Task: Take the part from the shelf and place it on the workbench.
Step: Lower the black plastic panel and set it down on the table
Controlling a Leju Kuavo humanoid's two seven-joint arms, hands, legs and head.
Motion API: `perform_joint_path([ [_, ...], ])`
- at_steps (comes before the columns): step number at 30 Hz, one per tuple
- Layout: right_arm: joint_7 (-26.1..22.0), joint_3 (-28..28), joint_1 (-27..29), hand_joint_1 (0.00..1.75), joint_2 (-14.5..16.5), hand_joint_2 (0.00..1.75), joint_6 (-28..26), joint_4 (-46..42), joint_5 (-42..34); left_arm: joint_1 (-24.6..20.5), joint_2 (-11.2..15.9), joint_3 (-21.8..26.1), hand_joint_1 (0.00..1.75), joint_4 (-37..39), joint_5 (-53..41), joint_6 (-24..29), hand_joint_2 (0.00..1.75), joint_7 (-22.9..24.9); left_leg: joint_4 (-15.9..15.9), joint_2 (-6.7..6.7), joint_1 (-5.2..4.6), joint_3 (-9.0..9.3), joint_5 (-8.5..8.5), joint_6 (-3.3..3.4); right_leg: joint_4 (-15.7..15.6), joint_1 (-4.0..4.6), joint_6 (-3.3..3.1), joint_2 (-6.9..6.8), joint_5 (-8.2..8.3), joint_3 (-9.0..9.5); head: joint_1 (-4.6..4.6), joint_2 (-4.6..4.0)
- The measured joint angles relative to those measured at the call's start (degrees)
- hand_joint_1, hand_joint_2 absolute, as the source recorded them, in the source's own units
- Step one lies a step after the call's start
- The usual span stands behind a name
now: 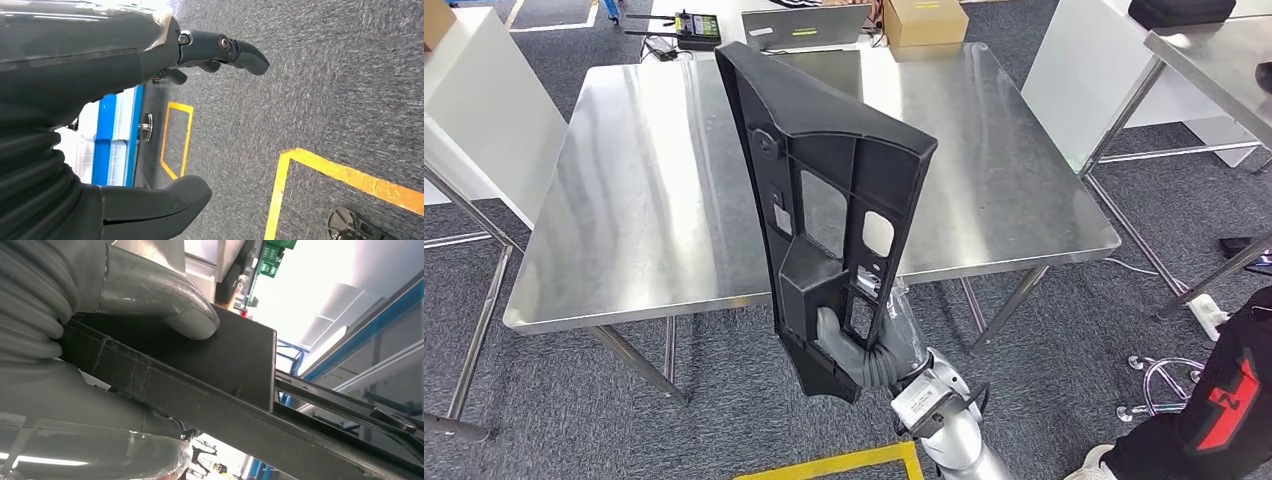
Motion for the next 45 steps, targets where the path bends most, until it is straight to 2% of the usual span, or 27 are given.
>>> perform_joint_path([
  [1, 0.0, 0.0, 0.0, 1.75, 0.0, 1.75, 0.0, 0.0, 0.0, 0.0, 0.0, 0.0, 0.0, 0.0, 0.0, 0.0, 1.75, 0.0, 0.0, -0.08, 0.0, 0.38, -0.31, -0.08, -1.8, -0.05, 0.44, -0.02, 1.09, 0.07, 0.0, 0.0],
  [3, 0.0, 0.0, 0.0, 1.75, 0.0, 1.75, 0.0, 0.0, 0.0, 0.0, 0.0, 0.0, 0.0, 0.0, 0.0, 0.0, 1.75, 0.0, 0.0, -0.2, -0.01, 1.27, -1.04, -0.38, -9.6, -0.11, 1.34, -0.07, 5.72, 2.47, 0.01, 0.0],
  [5, 0.0, 0.1, 0.0, 1.75, -0.1, 1.75, 0.0, 0.0, 0.0, 0.0, 0.0, 0.0, 0.0, 0.0, 0.0, 0.0, 1.75, 0.0, 0.0, -0.27, -0.13, 1.91, -1.78, -0.95, -15.2, 0.12, 0.6, -0.19, 7.94, 4.59, 0.0, 0.0],
  [7, 0.0, 0.0, 0.0, 1.75, 0.0, 1.75, 0.0, 0.1, 0.0, 0.0, 0.0, 0.0, 0.0, 0.0, 0.0, 0.0, 1.75, 0.0, 0.4, -0.24, -0.22, 2.31, -2.12, -1.63, -16.0, 0.35, -0.97, -0.19, 7.88, 5.16, -0.02, 0.0],
  [9, 0.0, 0.0, -0.1, 1.75, 0.1, 1.75, 0.0, 0.1, 0.0, 0.0, 0.0, 0.0, 0.0, 0.0, 0.1, 0.0, 1.75, 0.0, 1.7, -0.15, -0.15, 2.46, -2.38, -2.16, -16.4, 0.1, -1.85, -0.01, 8.26, 6.33, -0.03, 0.0],
  [11, 0.0, 0.0, -0.3, 1.75, 0.3, 1.75, 0.0, 0.1, 0.0, -0.1, 0.0, 0.0, 0.0, 0.0, 0.1, 0.0, 1.75, 0.0, 5.3, -0.06, -0.01, 0.73, -3.79, -2.71, -16.6, -0.14, -2.57, 0.02, 7.84, 7.7, -0.22, 0.0],
  [14, 0.0, 0.1, -0.6, 1.75, 0.6, 1.75, 0.0, 0.2, 0.0, -0.1, 0.0, 0.0, 0.0, 0.0, 0.1, 0.1, 1.75, 0.0, 14.1, -0.04, 0.23, -5.6, -7.5, -3.36, -16.6, 0.04, -3.1, 0.12, 7.1, 8.32, -0.39, 0.0],
  [15, 0.0, 0.1, -0.6, 1.75, 0.6, 1.75, 0.0, 0.3, 0.0, 0.0, 0.0, 0.1, 0.0, 0.0, 0.2, 0.2, 1.75, 0.0, 15.2, -0.03, 0.25, -7.14, -7.64, -3.37, -16.5, 0.1, -3.09, 0.23, 6.79, 8.58, -0.41, 0.0],
  [16, 0.0, 0.1, -0.6, 1.75, 0.6, 1.75, 0.1, 0.4, 0.0, 0.2, 0.0, 0.1, 0.0, 0.0, 0.2, 0.3, 1.75, 0.0, 14.4, -0.03, 0.25, -7.71, -6.59, -3.26, -16.5, 0.15, -3.03, 0.33, 6.43, 9.0, -0.4, 0.0],
  [17, 0.0, 0.1, -0.6, 1.75, 0.7, 1.75, 0.1, 0.5, 0.0, 0.2, 0.0, 0.2, 0.0, 0.0, 0.2, 0.4, 1.75, 0.0, 11.8, -0.03, 0.23, -7.26, -4.42, -3.02, -16.6, 0.19, -2.93, 0.39, 5.99, 9.57, -0.4, 0.0],
  [18, 0.0, 0.1, -0.7, 1.75, 0.7, 1.75, 0.1, 0.5, 0.0, 0.3, 0.0, 0.3, 0.0, 0.0, 0.3, 0.5, 1.75, 0.0, 8.0, 0.03, 0.15, -6.12, -1.58, -2.63, -16.6, 0.21, -2.82, 0.41, 5.51, 10.07, -0.4, 0.0],
  [19, 0.0, 0.1, -0.7, 1.75, 0.8, 1.75, 0.1, 0.5, 0.0, 0.3, 0.0, 0.4, 0.0, 0.0, 0.3, 0.5, 1.75, 0.0, 4.9, 0.12, -0.07, -5.03, 0.2, -2.23, -16.7, 0.29, -2.63, 0.39, 5.05, 10.63, -0.35, -0.01],
  [20, 0.0, 0.2, -0.8, 1.75, 0.8, 1.75, 0.1, 0.6, 0.0, 0.3, 0.0, 0.4, 0.0, 0.0, 0.3, 0.6, 1.75, 0.0, 2.5, 0.13, -0.35, -4.17, 1.07, -1.81, -16.7, 0.32, -2.35, 0.37, 4.63, 10.93, -0.36, -0.01],
  [22, 0.1, 0.2, -1.1, 1.75, 1.0, 1.75, 0.2, 0.7, -0.1, 0.2, 0.1, 0.5, 0.0, 0.0, 0.4, 0.7, 1.75, -0.1, 0.9, 0.1, -0.86, -3.42, 0.76, -1.02, -16.6, 0.47, -1.58, 0.36, 4.29, 11.55, -0.35, -0.01],
  [25, 0.0, 0.3, -1.6, 1.75, 1.1, 1.75, 0.3, 0.9, -0.1, 0.3, 0.0, 0.8, 0.0, 0.0, 0.4, 0.8, 1.75, -0.1, -0.2, 0.11, -0.63, -1.51, 0.98, -0.02, -14.8, 0.56, -0.72, 0.19, 3.64, 11.48, -0.3, 0.0],
  [26, 0.0, 0.3, -1.9, 1.75, 1.1, 1.75, 0.3, 1.0, -0.1, 0.3, 0.0, 0.8, 0.0, 0.0, 0.5, 0.9, 1.75, -0.1, -0.4, 0.14, -0.5, -0.85, 0.92, 0.21, -12.5, 0.5, -0.6, 0.11, 3.04, 10.25, -0.25, 0.0],
  [29, 0.0, 0.3, -2.2, 1.75, 1.1, 1.75, 0.4, 1.5, -0.2, 0.2, -0.1, 0.9, 0.0, 0.0, 0.7, 0.9, 1.75, -0.1, -0.4, 0.07, -0.44, -0.01, 0.06, 0.49, -2.0, 0.09, -0.47, -0.01, -0.13, 3.1, -0.16, 0.0],
  [30, 0.0, 0.3, -2.2, 1.75, 1.0, 1.75, 0.4, 1.7, -0.2, 0.3, -0.1, 0.9, 0.0, 0.0, 0.7, 0.9, 1.75, -0.1, -0.4, -0.02, -0.41, 0.35, -0.36, 0.44, -0.3, -0.07, -0.28, -0.03, -0.77, 1.26, -0.16, 0.0],
  [31, 0.0, 0.3, -2.2, 1.75, 1.0, 1.75, 0.4, 1.9, -0.2, 0.3, -0.1, 0.9, 0.0, 0.0, 0.7, 0.9, 1.75, -0.1, -0.4, -0.14, -0.37, 0.88, -0.83, 0.33, -0.6, -0.23, 0.1, -0.05, -0.44, 0.44, -0.15, 0.0],
  [32, 0.0, 0.3, -2.2, 1.75, 1.0, 1.75, 0.5, 2.1, -0.2, 0.4, -0.1, 0.9, 0.0, 0.0, 0.7, 0.9, 1.75, -0.1, -0.4, -0.24, -0.31, 1.57, -1.36, 0.18, -3.1, -0.39, 0.71, -0.08, 1.07, 0.66, -0.15, 0.0],
  [34, 0.0, 0.4, -2.2, 1.75, 1.0, 1.75, 0.5, 2.4, -0.2, 0.4, -0.1, 0.9, 0.0, 0.0, 0.7, 0.9, 1.75, -0.1, -0.3, -0.4, -0.25, 3.1, -2.57, -0.27, -10.7, -0.63, 1.73, -0.19, 5.99, 2.49, -0.13, 0.0],
  [36, 0.1, 0.4, -2.3, 1.75, 1.0, 1.75, 0.6, 2.7, -0.2, 0.3, -0.1, 1.0, 0.0, 0.0, 0.8, 1.0, 1.75, -0.1, -0.2, -0.44, -0.31, 3.95, -3.67, -0.97, -15.1, -0.46, 0.95, -0.41, 8.8, 3.94, -0.16, 0.0],
  [38, 0.1, 0.4, -2.4, 1.75, 1.0, 1.75, 0.7, 2.8, -0.2, 0.3, -0.1, 1.1, 0.0, 0.0, 0.7, 1.0, 1.75, -0.1, -0.1, -0.36, -0.3, 4.39, -4.23, -1.65, -15.6, -0.25, -0.61, -0.44, 8.87, 4.65, -0.19, 0.0],
  [40, 0.0, 0.4, -2.7, 1.75, 1.2, 1.75, 0.7, 2.8, -0.3, 0.2, -0.2, 1.3, 0.0, 0.0, 0.7, 1.1, 1.75, -0.1, 1.9, -0.22, -0.16, 3.75, -4.42, -2.13, -15.9, -0.52, -1.3, -0.29, 8.86, 5.44, -0.2, 0.0],
  [42, 0.1, 0.4, -2.9, 1.75, 1.4, 1.75, 0.7, 2.8, -0.3, 0.1, -0.3, 1.4, 0.0, 0.0, 0.7, 1.3, 1.75, -0.1, 7.4, -0.13, 0.01, 0.4, -5.48, -2.69, -16.1, -0.77, -1.93, -0.26, 8.52, 6.27, -0.3, 0.0],
  [44, 0.4, 0.4, -3.0, 1.75, 1.6, 1.75, 0.3, 3.0, 0.0, 0.2, -0.4, 1.5, 0.0, 0.0, 0.7, 1.6, 1.75, -0.1, 14.1, -0.08, 0.21, -4.41, -8.0, -3.26, -16.1, -0.7, -2.51, -0.2, 7.91, 6.79, -0.35, 0.0],
  [45, 0.8, 0.5, -3.0, 1.75, 1.7, 1.75, 0.0, 3.2, 0.4, 0.3, -0.4, 1.5, 0.0, 0.0, 0.6, 1.7, 1.75, -0.1, 16.0, -0.07, 0.28, -6.38, -8.76, -3.43, -16.1, -0.65, -2.63, -0.11, 7.62, 7.06, -0.36, 0.0],
])
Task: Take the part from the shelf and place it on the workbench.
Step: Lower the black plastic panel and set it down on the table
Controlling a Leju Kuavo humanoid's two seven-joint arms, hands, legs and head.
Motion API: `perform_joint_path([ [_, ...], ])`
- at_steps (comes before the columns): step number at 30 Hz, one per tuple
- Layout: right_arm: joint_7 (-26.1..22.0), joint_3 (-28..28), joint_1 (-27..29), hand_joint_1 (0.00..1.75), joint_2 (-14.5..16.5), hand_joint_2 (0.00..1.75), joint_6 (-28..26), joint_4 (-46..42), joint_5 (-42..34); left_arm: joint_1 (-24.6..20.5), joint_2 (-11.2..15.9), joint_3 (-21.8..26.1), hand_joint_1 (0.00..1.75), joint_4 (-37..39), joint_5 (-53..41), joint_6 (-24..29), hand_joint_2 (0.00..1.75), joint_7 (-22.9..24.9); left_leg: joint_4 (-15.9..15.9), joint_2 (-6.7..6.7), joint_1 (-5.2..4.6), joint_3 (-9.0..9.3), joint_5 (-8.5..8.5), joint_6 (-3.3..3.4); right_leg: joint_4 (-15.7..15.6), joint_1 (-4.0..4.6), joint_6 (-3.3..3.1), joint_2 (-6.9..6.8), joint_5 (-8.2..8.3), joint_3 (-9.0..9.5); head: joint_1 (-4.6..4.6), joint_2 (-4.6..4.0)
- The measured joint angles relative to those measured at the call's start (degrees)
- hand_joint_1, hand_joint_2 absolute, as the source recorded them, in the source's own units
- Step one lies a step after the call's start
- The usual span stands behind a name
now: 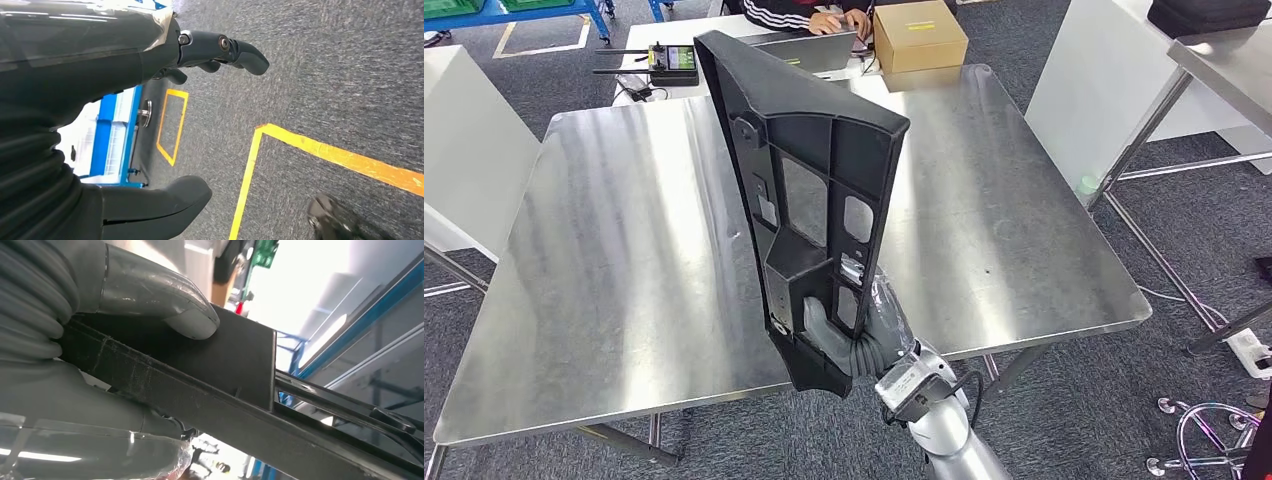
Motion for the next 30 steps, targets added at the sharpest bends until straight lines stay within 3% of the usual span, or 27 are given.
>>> perform_joint_path([
  [1, 0.4, 0.1, -0.2, 1.75, 0.1, 1.75, -0.4, 0.2, 0.5, 0.0, 0.0, 0.0, 0.0, 0.0, -0.1, 0.1, 1.75, 0.0, 0.1, 0.01, 0.03, -1.12, 0.45, -0.06, 0.0, 0.03, 0.0, 0.1, -0.32, 0.33, 0.01, 0.0],
  [2, 0.9, 0.3, -0.6, 1.75, 0.2, 1.75, -0.8, 0.5, 1.2, 0.0, 0.0, 0.1, 0.0, 0.0, -0.3, 0.1, 1.75, 0.0, -1.7, 0.03, 0.05, -1.24, 2.3, -0.02, 0.0, 0.04, 0.04, 0.21, -0.63, 0.74, 0.0, 0.0],
  [4, 1.9, 0.9, -2.3, 1.75, 0.7, 1.75, -1.4, 1.3, 2.4, 0.0, 0.1, 0.1, 0.0, 0.0, -0.8, 0.1, 1.75, 0.0, -8.8, 0.18, 0.0, 0.66, 7.84, 0.38, 0.0, 0.07, 0.31, 0.4, -1.25, 1.6, 0.02, 0.0],
  [6, 2.9, 1.9, -4.9, 1.75, 1.6, 1.75, -1.9, 2.6, 3.9, -0.2, 0.1, 0.1, 0.0, 0.0, -1.4, 0.2, 1.75, 0.0, -13.9, 0.41, -0.27, 2.44, 10.02, 1.02, 0.0, 0.34, 0.74, 0.55, -1.72, 1.88, 0.03, 0.0],
  [9, 4.9, 3.8, -9.4, 1.75, 3.1, 1.75, -3.8, 5.1, 7.9, -0.5, -0.1, 0.1, 0.0, 0.0, -2.1, 0.5, 1.75, 0.0, -15.0, 0.38, -0.49, 3.09, 10.5, 1.49, 0.0, 0.84, 1.15, 0.58, -2.13, 1.75, 0.06, 0.0],
  [15, 8.9, 10.7, -20.4, 1.75, 6.1, 1.75, -9.4, 13.3, 17.7, -1.3, -0.6, 0.1, 0.0, 0.0, -3.3, 1.4, 1.75, 0.0, -15.1, 0.11, -0.81, 3.04, 10.73, 1.59, -0.7, 0.95, 1.02, 0.39, -2.09, 2.06, 0.09, 0.0],
  [21, 9.7, 13.5, -23.8, 1.75, 7.4, 1.75, -10.5, 17.3, 19.5, -1.3, -0.9, 0.1, 0.0, 0.0, -3.7, 1.4, 1.75, 0.0, -15.1, -0.15, -0.88, 3.13, 10.54, 2.07, -1.0, 0.93, 1.36, 0.13, -2.14, 2.07, 0.1, 0.0],
  [30, 16.5, 20.9, -32.5, 1.75, 12.0, 1.75, -13.9, 27.9, 31.6, -2.5, -1.0, 0.0, 0.0, 0.0, -5.8, 1.3, 1.75, 0.0, -15.1, -0.01, -0.65, 3.13, 10.67, 2.26, -1.0, 0.77, 1.65, 0.11, -1.95, 2.18, 0.09, 0.0],
])
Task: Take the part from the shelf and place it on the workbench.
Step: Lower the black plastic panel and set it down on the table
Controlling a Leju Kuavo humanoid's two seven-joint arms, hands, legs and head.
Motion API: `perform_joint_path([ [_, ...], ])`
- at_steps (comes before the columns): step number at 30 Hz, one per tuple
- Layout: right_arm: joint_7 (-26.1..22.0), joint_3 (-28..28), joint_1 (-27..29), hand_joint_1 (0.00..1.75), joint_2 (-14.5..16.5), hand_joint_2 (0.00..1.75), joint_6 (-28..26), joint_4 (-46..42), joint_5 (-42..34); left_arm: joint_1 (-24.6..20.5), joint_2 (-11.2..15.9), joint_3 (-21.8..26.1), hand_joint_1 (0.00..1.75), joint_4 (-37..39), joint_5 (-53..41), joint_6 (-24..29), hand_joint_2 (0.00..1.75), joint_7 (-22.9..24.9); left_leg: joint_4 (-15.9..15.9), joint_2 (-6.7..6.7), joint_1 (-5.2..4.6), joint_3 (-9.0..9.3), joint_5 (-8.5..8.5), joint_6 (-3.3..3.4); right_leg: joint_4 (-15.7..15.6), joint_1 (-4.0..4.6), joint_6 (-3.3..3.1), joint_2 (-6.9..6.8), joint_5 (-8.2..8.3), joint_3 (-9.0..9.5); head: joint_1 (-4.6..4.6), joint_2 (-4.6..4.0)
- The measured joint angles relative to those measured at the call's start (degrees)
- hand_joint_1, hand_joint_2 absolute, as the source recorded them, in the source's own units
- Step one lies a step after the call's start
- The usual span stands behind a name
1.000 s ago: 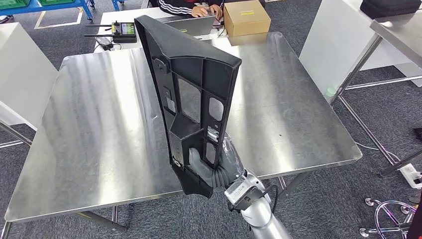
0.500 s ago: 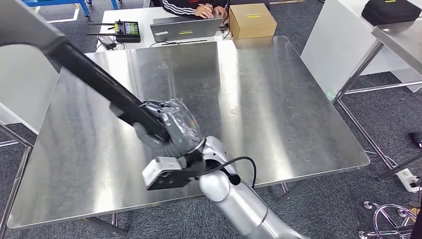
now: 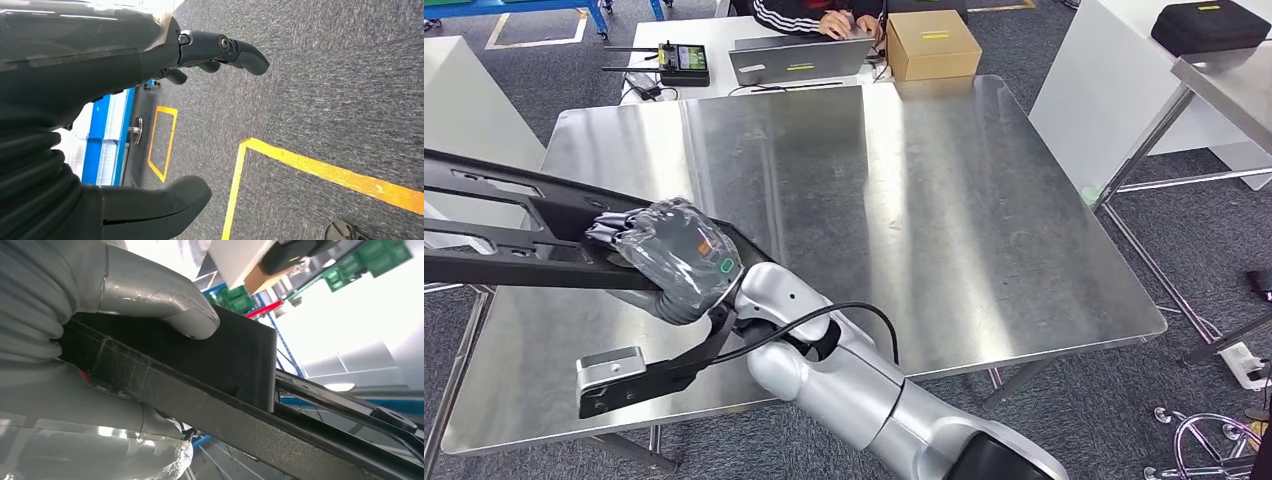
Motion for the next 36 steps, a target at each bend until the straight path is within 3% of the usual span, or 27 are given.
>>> perform_joint_path([
  [7, 14.1, 9.3, -7.6, 1.75, 1.0, 1.75, 1.6, 9.2, 3.0, -0.9, 0.0, -0.1, 0.0, 0.0, -1.0, 0.5, 1.75, 0.0, 0.0, 0.05, 0.19, 0.0, 0.03, -0.05, 0.0, 0.07, -0.01, 0.0, 0.01, 0.17, -0.01, 0.0],
  [11, 19.9, 13.8, -10.6, 1.75, 1.0, 1.75, 1.6, 15.8, 3.6, -1.2, 0.0, -0.1, 0.0, 0.0, -1.3, 0.8, 1.75, 0.0, 0.0, 0.05, 0.22, 0.0, 0.03, -0.05, 0.0, 0.09, -0.01, 0.0, 0.01, 0.17, -0.01, 0.0],
  [15, 23.8, 14.9, -13.4, 1.75, 0.6, 1.75, 1.6, 24.2, 3.8, -1.3, 0.1, 0.0, 0.0, 0.0, -1.3, 1.1, 1.75, 0.0, 0.0, 0.02, 0.22, 0.0, 0.03, -0.05, 0.0, 0.08, -0.01, -0.03, 0.01, 0.19, 0.0, 0.0],
  [20, 30.4, 14.8, -15.1, 1.75, -2.8, 1.75, 3.3, 30.7, 4.0, -1.3, 0.2, 0.0, 0.0, 0.0, -1.0, 1.5, 1.75, 0.0, 0.0, -0.04, 0.15, -0.01, 0.04, -0.03, 0.0, 0.03, 0.01, -0.07, 0.02, 0.24, 0.0, 0.0],
  [25, 33.1, 14.4, -15.7, 1.75, -6.1, 1.75, 4.1, 33.4, 4.1, -1.2, 0.4, 0.1, 0.0, 0.0, -0.9, 1.7, 1.75, 0.0, 0.1, 0.02, 0.07, -0.01, 0.03, -0.02, 0.0, 0.0, 0.06, -0.04, 0.06, 0.24, -0.01, 0.0],
  [29, 34.6, 14.0, -15.9, 0.0, -7.8, 0.0, 5.2, 34.4, 4.3, -1.1, 0.5, 0.2, 0.0, 0.0, -0.8, 1.6, 1.75, 0.0, 0.1, -0.02, 0.09, -0.01, 0.03, -0.02, 0.0, 0.01, 0.06, -0.07, 0.05, 0.24, -0.02, 0.0],
  [36, 34.7, 13.9, -16.2, 0.0, -8.7, 0.0, 5.9, 34.8, 4.9, -1.0, 0.5, 0.4, 0.0, 0.0, -0.9, 1.6, 1.75, 0.0, 0.1, 0.0, 0.09, -0.01, 0.03, -0.03, 0.0, 0.03, 0.06, -0.06, 0.05, 0.24, -0.01, 0.0],
])
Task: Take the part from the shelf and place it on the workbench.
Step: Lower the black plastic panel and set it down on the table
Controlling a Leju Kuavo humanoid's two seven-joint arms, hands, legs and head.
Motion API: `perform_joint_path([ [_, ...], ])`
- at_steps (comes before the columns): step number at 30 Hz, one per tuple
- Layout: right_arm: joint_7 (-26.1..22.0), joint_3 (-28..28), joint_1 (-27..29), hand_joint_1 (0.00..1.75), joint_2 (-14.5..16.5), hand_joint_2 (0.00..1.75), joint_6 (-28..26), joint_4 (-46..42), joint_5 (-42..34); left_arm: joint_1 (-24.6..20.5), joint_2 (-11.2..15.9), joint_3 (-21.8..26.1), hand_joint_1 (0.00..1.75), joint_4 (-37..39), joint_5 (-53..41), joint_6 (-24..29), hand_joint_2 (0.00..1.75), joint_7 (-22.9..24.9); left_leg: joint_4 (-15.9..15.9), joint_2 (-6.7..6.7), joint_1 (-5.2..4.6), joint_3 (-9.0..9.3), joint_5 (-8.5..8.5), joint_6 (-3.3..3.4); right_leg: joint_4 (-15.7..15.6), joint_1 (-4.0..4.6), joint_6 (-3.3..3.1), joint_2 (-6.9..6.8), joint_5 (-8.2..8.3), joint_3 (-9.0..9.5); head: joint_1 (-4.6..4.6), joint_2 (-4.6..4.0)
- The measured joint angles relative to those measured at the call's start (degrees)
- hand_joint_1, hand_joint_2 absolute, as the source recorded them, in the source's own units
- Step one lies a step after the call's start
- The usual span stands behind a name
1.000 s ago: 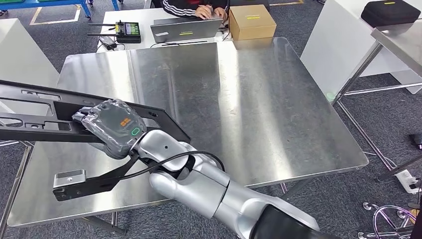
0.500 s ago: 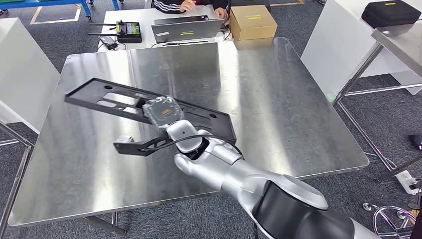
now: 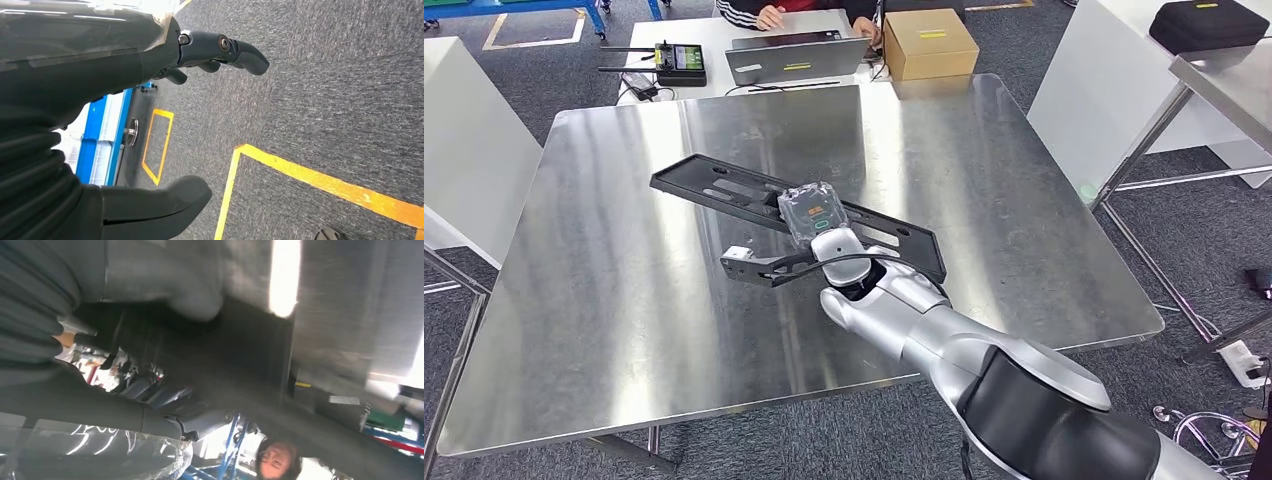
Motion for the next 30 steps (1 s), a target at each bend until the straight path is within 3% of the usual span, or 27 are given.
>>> perform_joint_path([
  [1, 0.0, 0.0, 0.0, 0.0, -0.1, 0.0, 0.0, 0.0, 0.1, 0.0, 0.0, 0.0, 0.0, 0.0, 0.0, 0.0, 1.75, 0.0, 0.0, 0.01, 0.0, 0.0, 0.0, 0.0, 0.0, 0.01, 0.0, 0.01, 0.0, 0.0, -0.01, 0.0],
  [5, 0.0, 0.1, 0.0, 0.0, -0.9, 0.0, 0.0, 0.6, 2.0, 0.2, 0.1, 0.3, 0.0, 0.0, -0.1, -0.5, 0.0, 0.0, 0.0, 0.03, 0.1, 0.0, 0.0, -0.01, 0.0, 0.05, -0.01, 0.01, 0.0, 0.0, -0.01, 0.0],
  [9, -0.1, 0.2, 0.0, 0.0, -1.2, 0.0, -1.2, 0.7, 2.5, 0.4, 0.2, 0.5, 0.0, 0.0, -0.1, -0.8, 0.0, 0.0, 0.0, 0.03, 0.11, 0.0, 0.0, -0.01, 0.0, 0.06, -0.01, 0.01, -0.01, 0.0, -0.01, 0.0],
  [13, -3.6, -1.3, 0.0, 0.0, -1.3, 0.0, -9.2, 0.7, 1.2, 0.4, 0.3, 0.7, 0.0, 0.0, -0.4, -0.9, 0.0, 0.0, 0.0, 0.02, 0.1, 0.0, 0.0, -0.01, 0.0, 0.05, -0.01, 0.01, 0.0, 0.02, -0.01, 0.0],
  [17, -6.4, -4.1, 0.0, 0.0, -1.2, 0.0, -13.1, 0.5, -0.6, 0.5, 0.4, 1.1, 0.0, 0.0, -0.5, -0.8, 0.0, 0.0, 0.0, -0.01, 0.1, 0.0, 0.0, 0.0, 0.0, 0.05, -0.01, -0.01, 0.0, 0.04, 0.01, 0.0],
  [19, -12.2, -6.2, 0.3, 0.0, -0.8, 0.0, -16.7, -0.1, -4.1, 0.6, 0.5, 1.3, 0.0, 0.0, -0.6, -0.6, 0.0, 0.0, 0.0, 0.0, 0.09, 0.0, 0.0, 0.0, 0.0, 0.06, 0.0, 0.0, 0.0, 0.05, 0.01, 0.0],
  [21, -23.0, -10.8, 0.8, 0.0, 0.4, 0.0, -19.1, -2.0, -11.1, 0.6, 0.5, 1.7, 0.0, 0.0, -0.6, -0.3, 0.0, 0.0, 0.0, 0.03, 0.1, 0.0, 0.0, -0.01, 0.0, 0.08, 0.0, 0.02, 0.0, 0.05, 0.0, 0.0],
  [24, -38.0, -21.3, 1.5, 0.0, 3.4, 0.0, -15.2, -7.2, -23.1, 0.7, 0.5, 2.4, 0.0, 0.0, -0.4, 0.0, 0.0, 0.0, 0.0, 0.02, 0.15, 0.0, 0.01, -0.01, 0.0, 0.12, -0.03, 0.0, -0.02, 0.01, -0.01, 0.0],
  [30, -44.6, -33.8, 2.6, 0.0, 6.8, 0.0, -8.3, -14.1, -29.0, 1.3, 0.6, 3.4, 0.0, 0.0, -0.4, 0.2, 0.0, 0.0, 0.0, 0.02, 0.19, 0.01, 0.0, -0.02, 0.0, 0.15, -0.06, -0.01, -0.05, 0.01, 0.0, 0.0],
])
